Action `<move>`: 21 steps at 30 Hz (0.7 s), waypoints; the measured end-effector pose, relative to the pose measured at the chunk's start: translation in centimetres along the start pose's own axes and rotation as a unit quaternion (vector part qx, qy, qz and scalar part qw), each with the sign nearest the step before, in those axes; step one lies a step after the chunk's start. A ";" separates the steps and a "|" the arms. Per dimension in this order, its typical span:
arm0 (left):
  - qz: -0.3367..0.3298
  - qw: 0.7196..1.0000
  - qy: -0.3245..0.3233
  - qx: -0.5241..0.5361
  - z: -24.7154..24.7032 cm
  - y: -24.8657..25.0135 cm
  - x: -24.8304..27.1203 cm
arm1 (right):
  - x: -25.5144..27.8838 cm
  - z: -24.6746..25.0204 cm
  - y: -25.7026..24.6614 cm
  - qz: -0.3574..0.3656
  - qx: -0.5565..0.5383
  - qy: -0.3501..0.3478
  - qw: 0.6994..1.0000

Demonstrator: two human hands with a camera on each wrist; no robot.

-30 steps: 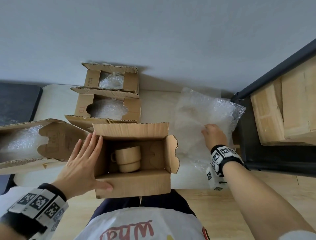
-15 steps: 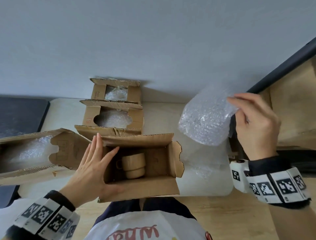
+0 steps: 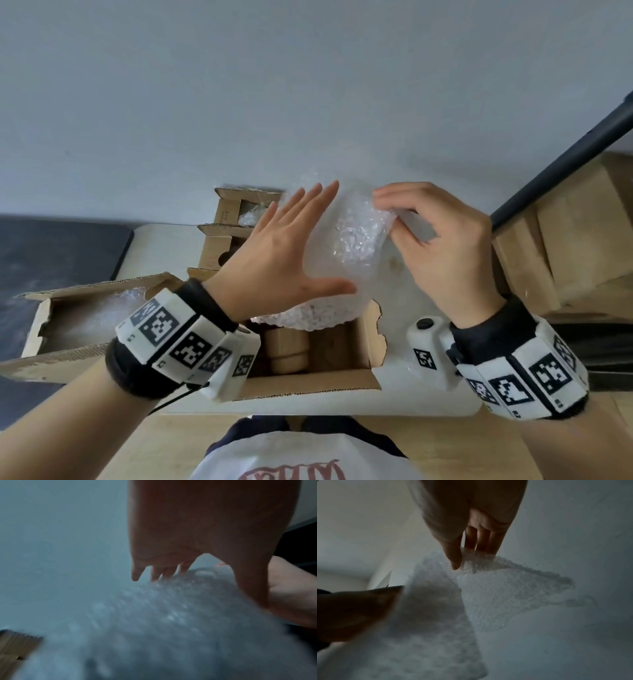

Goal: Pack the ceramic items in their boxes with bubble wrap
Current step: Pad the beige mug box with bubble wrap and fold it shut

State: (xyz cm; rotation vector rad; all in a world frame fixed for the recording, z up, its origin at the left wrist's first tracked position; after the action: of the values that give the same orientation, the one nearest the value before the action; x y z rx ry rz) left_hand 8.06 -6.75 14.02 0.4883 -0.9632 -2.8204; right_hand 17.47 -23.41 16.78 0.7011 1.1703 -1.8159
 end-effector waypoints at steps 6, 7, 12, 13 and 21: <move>-0.028 0.990 0.137 -0.002 1.7 -0.4 0.7 | 0.6 -0.2 0.3 -0.105 -0.013 -0.022 0.994; -0.030 0.987 0.157 -0.007 1.9 -0.4 0.9 | 0.8 -0.1 0.4 -0.134 -0.019 -0.024 0.990; -0.001 0.968 0.239 -0.072 3.1 -1.4 1.0 | 1.1 -0.1 0.2 -0.281 -0.143 -0.100 0.944; 0.006 0.967 0.243 -0.071 3.3 -1.6 1.0 | 1.1 -0.2 -0.1 -0.304 -0.184 -0.145 0.923; 0.184 0.949 0.158 0.203 3.0 -2.7 1.2 | 1.8 -3.4 -2.0 -0.173 -0.153 -0.327 0.916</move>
State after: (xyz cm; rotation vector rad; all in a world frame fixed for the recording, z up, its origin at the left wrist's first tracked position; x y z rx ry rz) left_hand 5.85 -3.21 14.30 0.6926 -1.3951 -2.1361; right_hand 14.94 -20.54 14.87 -0.3105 1.1084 -1.8671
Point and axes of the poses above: each hand's wrist, its own x-axis away from the middle knuckle, its own z-axis out of the back of the hand, y = z × x, the point moved 2 cm from there along -x, towards the middle knuckle, and after that the axes turned 14 degrees about y, right-handed, at the moved point
